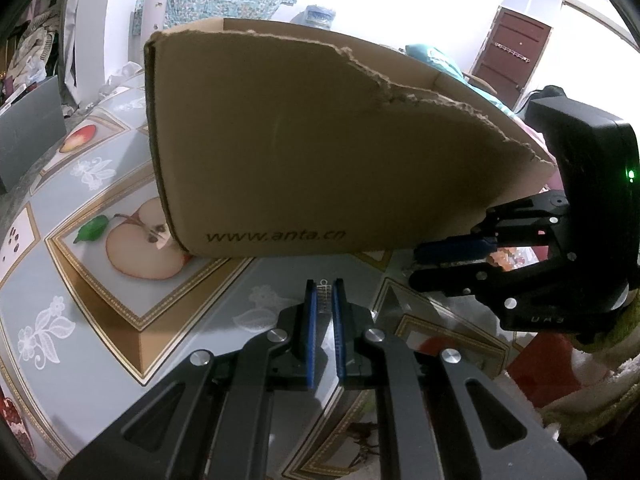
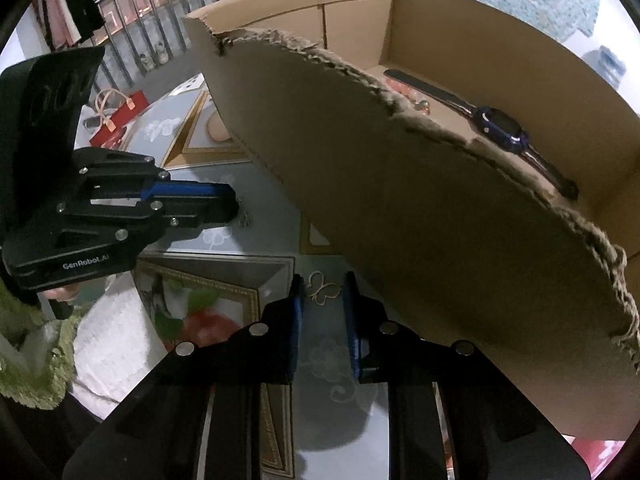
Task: Organize jewelry
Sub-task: 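Lift both held earrings and carry them over the cardboard box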
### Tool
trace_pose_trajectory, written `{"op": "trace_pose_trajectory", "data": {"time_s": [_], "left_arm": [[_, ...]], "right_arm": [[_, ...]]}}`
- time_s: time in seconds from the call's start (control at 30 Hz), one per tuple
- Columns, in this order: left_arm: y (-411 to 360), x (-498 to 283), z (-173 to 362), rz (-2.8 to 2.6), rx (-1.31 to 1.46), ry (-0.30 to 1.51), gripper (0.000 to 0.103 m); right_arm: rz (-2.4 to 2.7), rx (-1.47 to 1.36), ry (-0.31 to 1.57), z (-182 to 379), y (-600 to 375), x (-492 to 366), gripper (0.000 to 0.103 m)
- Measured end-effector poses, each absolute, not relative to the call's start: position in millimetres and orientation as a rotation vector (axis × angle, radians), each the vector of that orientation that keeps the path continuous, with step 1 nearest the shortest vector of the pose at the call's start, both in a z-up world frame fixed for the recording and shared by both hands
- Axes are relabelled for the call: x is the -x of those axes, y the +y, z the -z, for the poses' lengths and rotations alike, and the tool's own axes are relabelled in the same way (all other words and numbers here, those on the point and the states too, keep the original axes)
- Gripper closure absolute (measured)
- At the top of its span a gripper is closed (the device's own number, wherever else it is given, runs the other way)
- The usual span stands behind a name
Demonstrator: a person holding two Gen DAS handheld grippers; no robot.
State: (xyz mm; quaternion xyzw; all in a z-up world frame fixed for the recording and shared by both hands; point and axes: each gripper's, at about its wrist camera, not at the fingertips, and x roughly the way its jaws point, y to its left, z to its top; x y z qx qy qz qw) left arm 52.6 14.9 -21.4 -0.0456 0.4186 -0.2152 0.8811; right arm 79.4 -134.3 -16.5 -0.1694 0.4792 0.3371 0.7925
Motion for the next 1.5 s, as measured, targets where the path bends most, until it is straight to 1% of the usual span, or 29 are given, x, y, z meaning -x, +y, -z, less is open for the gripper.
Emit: {"op": "trace_pose_trajectory", "data": {"time_s": [0.03,0.07,0.2,0.37,0.47,0.53,0.6,0.67,0.73,0.77,0.9,1.0,1.1,1.23,1.27,1.5], "left_arm": [[15,-53,22,0.448,0.094,0.872,0.096],[15,-53,22,0.448,0.096,0.873,0.096],[15,-53,22,0.448,0.096,0.873,0.096],[16,-52,22,0.447,0.097,0.872,0.096],[16,-52,22,0.447,0.099,0.870,0.096],[17,-52,22,0.447,0.100,0.868,0.096],[19,-51,22,0.446,0.101,0.867,0.096],[20,-50,23,0.444,0.102,0.866,0.096],[21,-49,24,0.443,0.104,0.867,0.096],[21,-49,24,0.443,0.105,0.867,0.096],[20,-49,23,0.446,0.107,0.866,0.096],[22,-48,23,0.446,0.108,0.865,0.096],[23,-48,23,0.444,0.110,0.867,0.096],[25,-49,22,0.444,0.110,0.868,0.095],[25,-49,22,0.444,0.110,0.867,0.095],[27,-48,22,0.443,0.111,0.862,0.096]], "right_arm": [[-0.724,0.361,1.031,16,-134,-79,0.092],[-0.724,0.357,1.036,18,-134,-81,0.094],[-0.732,0.341,1.046,20,-130,-82,0.096],[-0.770,0.288,1.085,19,-132,-81,0.096],[-0.821,0.204,1.127,20,-132,-80,0.096],[-0.818,0.202,1.119,20,-131,-77,0.096],[-0.804,0.217,1.093,17,-131,-75,0.091],[-0.782,0.237,1.050,12,-132,-73,0.079],[-0.758,0.277,1.009,8,-132,-73,0.073],[-0.748,0.298,0.995,7,-132,-74,0.071],[-0.758,0.351,0.983,16,-127,-78,0.071],[-0.755,0.393,0.956,20,-120,-76,0.071],[-0.743,0.378,0.969,19,-120,-78,0.072],[-0.722,0.390,0.970,19,-119,-76,0.082],[-0.719,0.390,0.969,20,-119,-76,0.084],[-0.700,0.374,0.972,21,-117,-75,0.085]]}}
